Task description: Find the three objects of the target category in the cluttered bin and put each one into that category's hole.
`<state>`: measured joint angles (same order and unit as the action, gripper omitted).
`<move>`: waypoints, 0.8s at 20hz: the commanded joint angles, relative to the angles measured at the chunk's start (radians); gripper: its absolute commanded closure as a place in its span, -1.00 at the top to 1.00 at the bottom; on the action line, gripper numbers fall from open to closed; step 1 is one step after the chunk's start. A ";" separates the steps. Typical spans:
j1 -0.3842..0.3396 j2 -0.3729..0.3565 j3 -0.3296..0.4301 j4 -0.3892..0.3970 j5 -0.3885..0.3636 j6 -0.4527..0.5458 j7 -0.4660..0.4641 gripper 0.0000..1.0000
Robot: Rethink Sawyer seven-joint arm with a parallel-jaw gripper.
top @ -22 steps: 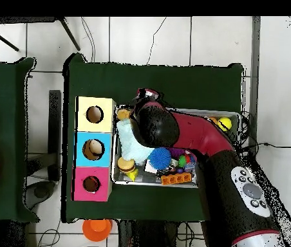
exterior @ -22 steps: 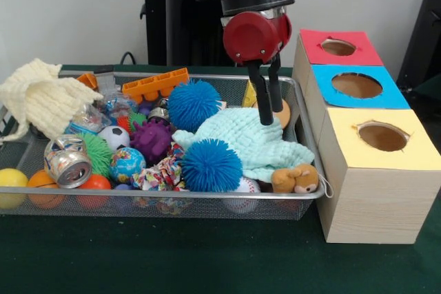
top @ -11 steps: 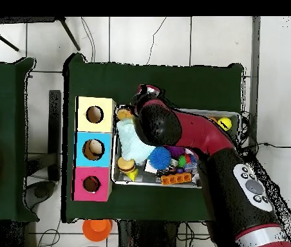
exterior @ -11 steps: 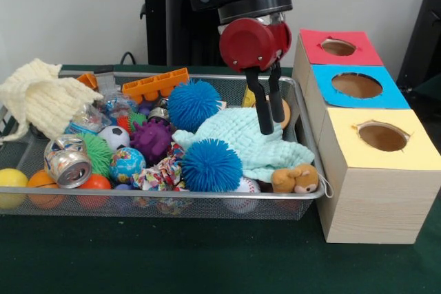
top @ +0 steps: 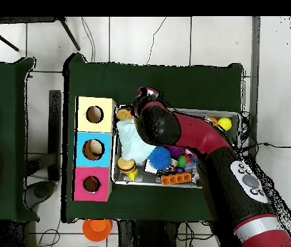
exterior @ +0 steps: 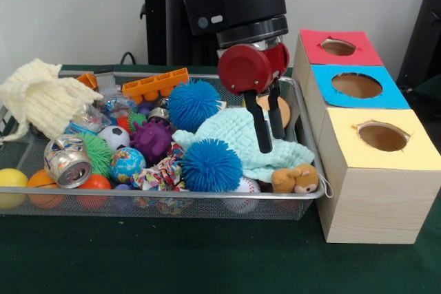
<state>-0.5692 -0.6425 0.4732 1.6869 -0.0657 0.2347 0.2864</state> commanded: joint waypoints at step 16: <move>-0.005 0.130 0.033 -0.043 -0.126 -0.047 0.168 1.00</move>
<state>-0.5691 -0.5692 0.4734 1.6818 -0.1340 0.2336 0.2864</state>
